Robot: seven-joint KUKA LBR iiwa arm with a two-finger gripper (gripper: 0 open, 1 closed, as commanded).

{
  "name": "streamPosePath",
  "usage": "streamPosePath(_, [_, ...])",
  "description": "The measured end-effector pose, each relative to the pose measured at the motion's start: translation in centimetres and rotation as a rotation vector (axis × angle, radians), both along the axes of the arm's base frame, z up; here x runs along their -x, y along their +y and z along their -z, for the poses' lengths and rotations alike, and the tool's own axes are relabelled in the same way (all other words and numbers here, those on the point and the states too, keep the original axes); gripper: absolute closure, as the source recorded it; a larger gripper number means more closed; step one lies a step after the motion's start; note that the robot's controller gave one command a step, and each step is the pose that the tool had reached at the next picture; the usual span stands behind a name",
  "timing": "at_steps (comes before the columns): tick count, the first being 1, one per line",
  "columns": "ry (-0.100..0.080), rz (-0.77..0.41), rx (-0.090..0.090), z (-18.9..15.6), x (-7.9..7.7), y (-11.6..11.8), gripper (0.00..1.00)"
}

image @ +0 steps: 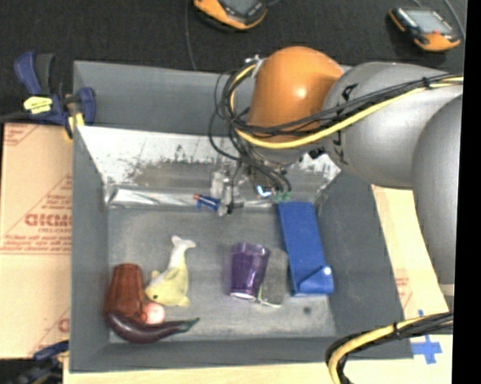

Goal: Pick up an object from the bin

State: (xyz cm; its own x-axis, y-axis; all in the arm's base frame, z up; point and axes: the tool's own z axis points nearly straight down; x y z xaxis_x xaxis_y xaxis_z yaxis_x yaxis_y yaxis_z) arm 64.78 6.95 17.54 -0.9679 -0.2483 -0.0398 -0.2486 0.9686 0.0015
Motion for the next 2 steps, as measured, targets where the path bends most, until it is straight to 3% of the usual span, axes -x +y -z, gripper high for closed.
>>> streamPosePath(1, [0.02,-0.064,0.005,2.9,0.6,2.7,1.0])
streamPosePath(2, [0.018,-0.019,0.002,-3.6,0.9,2.1,1.0])
